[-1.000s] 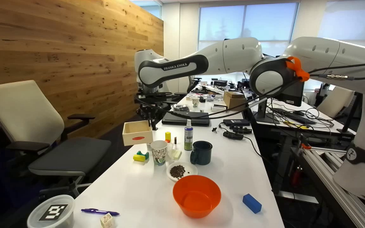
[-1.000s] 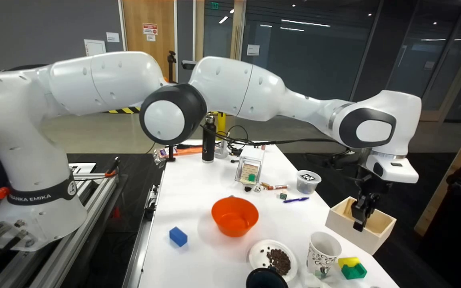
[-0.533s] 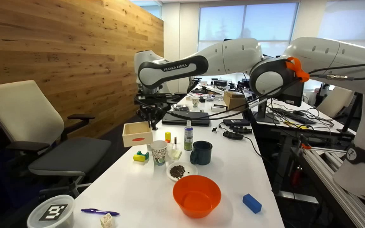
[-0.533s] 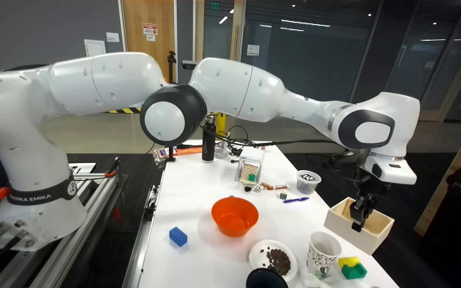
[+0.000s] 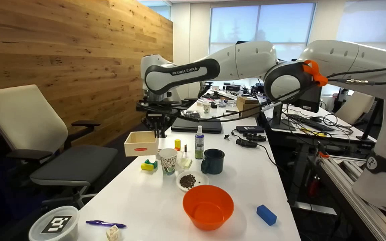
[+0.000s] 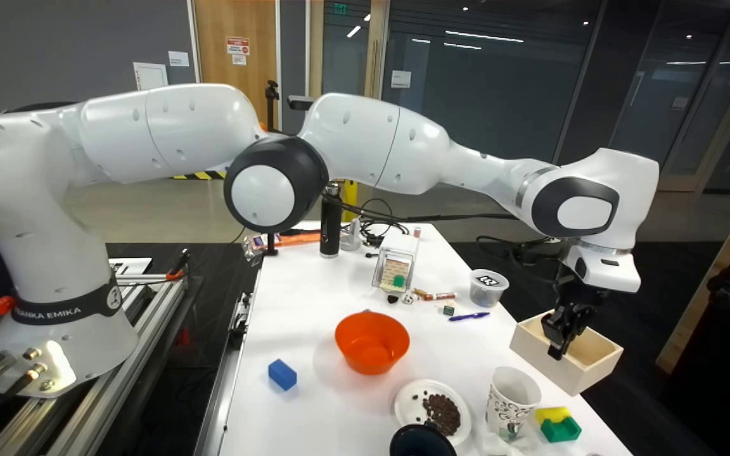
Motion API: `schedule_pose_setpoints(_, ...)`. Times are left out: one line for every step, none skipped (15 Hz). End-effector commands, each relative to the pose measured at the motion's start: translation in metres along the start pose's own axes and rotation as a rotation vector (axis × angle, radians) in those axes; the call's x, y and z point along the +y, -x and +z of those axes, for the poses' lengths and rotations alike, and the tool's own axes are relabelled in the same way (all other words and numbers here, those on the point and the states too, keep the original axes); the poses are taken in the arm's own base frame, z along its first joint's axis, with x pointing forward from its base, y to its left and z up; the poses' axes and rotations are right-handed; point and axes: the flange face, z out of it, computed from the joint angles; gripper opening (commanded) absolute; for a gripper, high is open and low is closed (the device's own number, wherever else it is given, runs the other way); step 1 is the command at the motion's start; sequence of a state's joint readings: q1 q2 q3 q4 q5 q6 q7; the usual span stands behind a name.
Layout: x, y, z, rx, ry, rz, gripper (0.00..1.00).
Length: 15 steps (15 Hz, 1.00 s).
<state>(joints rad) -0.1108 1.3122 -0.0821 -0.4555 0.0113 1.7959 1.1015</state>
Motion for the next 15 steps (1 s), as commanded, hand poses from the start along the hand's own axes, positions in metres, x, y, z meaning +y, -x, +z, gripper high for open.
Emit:
schedule_pose_setpoints(0.005, -0.01, 0.005, -0.04, -0.019, 0.108, 0.02)
schedule_pose_setpoints(0.008, -0.015, 0.007, -0.04, -0.016, 0.135, 0.02)
schedule_pose_setpoints(0.011, -0.02, 0.008, -0.041, -0.019, 0.157, 0.02)
schedule_pose_setpoints(0.014, -0.026, 0.008, -0.04, -0.02, 0.179, 0.02)
schedule_pose_setpoints(0.016, -0.032, 0.007, -0.037, -0.024, 0.199, 0.02)
schedule_pose_setpoints(0.019, -0.037, 0.005, -0.034, -0.027, 0.213, 0.02)
schedule_pose_setpoints(0.021, -0.041, 0.004, -0.031, -0.027, 0.224, 0.02)
schedule_pose_setpoints(0.023, -0.045, 0.002, -0.029, -0.029, 0.233, 0.02)
schedule_pose_setpoints(0.024, -0.047, 0.001, -0.025, -0.03, 0.236, 0.02)
schedule_pose_setpoints(0.024, -0.048, 0.001, -0.019, -0.03, 0.235, 0.02)
schedule_pose_setpoints(0.024, -0.049, -0.001, -0.018, -0.033, 0.233, 0.02)
schedule_pose_setpoints(0.024, -0.05, -0.001, -0.016, -0.035, 0.231, 0.02)
schedule_pose_setpoints(0.023, -0.049, -0.002, -0.01, -0.036, 0.226, 0.02)
schedule_pose_setpoints(0.023, -0.049, -0.002, -0.008, -0.035, 0.223, 0.02)
schedule_pose_setpoints(0.025, -0.05, -0.002, -0.01, -0.028, 0.219, 0.02)
